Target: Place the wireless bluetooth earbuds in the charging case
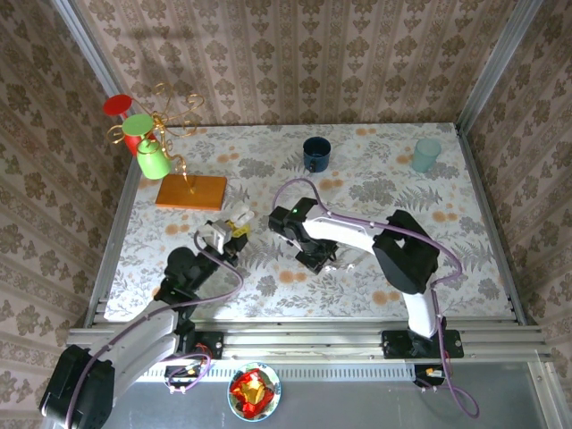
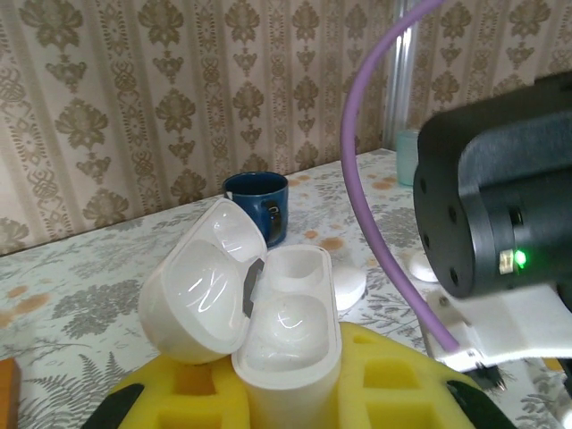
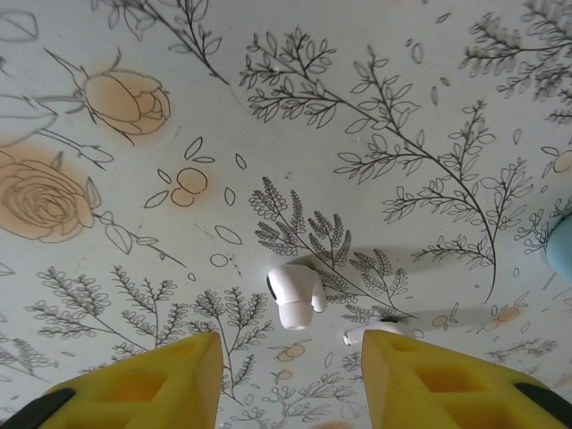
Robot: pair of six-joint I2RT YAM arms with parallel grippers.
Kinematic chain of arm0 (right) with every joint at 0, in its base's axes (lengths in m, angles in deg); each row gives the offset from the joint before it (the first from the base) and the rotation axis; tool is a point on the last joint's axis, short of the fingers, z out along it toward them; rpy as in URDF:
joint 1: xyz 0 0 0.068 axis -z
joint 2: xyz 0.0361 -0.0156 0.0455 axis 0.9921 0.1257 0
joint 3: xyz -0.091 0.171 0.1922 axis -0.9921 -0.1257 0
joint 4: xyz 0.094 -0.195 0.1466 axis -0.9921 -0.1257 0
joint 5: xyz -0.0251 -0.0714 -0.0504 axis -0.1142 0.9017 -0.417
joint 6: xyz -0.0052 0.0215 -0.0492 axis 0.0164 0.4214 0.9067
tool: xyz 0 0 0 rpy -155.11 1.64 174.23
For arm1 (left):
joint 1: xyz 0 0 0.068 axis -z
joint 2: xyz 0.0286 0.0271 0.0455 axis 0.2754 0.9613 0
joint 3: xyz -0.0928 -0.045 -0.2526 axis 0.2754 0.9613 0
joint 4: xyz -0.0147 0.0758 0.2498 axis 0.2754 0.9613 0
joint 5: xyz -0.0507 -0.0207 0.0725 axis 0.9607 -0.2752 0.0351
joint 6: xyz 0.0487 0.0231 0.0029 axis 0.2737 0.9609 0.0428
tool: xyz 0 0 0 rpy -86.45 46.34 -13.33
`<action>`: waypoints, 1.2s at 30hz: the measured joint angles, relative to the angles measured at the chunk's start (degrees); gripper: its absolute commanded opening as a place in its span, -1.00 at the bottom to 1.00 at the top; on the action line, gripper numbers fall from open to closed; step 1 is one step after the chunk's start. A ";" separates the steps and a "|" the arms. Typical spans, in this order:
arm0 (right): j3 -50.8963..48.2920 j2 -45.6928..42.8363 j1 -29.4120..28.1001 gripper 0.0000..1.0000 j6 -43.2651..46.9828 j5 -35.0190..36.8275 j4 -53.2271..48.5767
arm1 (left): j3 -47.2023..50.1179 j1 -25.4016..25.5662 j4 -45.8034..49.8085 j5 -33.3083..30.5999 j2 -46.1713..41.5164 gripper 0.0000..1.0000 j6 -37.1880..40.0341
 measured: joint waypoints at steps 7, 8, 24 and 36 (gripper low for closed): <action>2.01 3.89 -0.11 -0.11 2.29 0.66 -2.12 | 0.83 -0.04 0.02 -1.40 0.00 -1.00 0.37; 2.03 4.37 -0.11 -0.11 2.51 0.70 -2.25 | 0.85 -0.04 0.02 -1.53 0.00 -1.00 0.39; 3.13 8.92 -0.09 -0.26 4.31 1.55 -3.06 | 0.85 -0.04 0.02 -1.79 0.07 -1.00 0.57; 3.91 9.77 -0.02 -0.58 4.17 1.49 -4.20 | 0.85 -0.04 0.00 -1.75 0.55 -1.00 0.57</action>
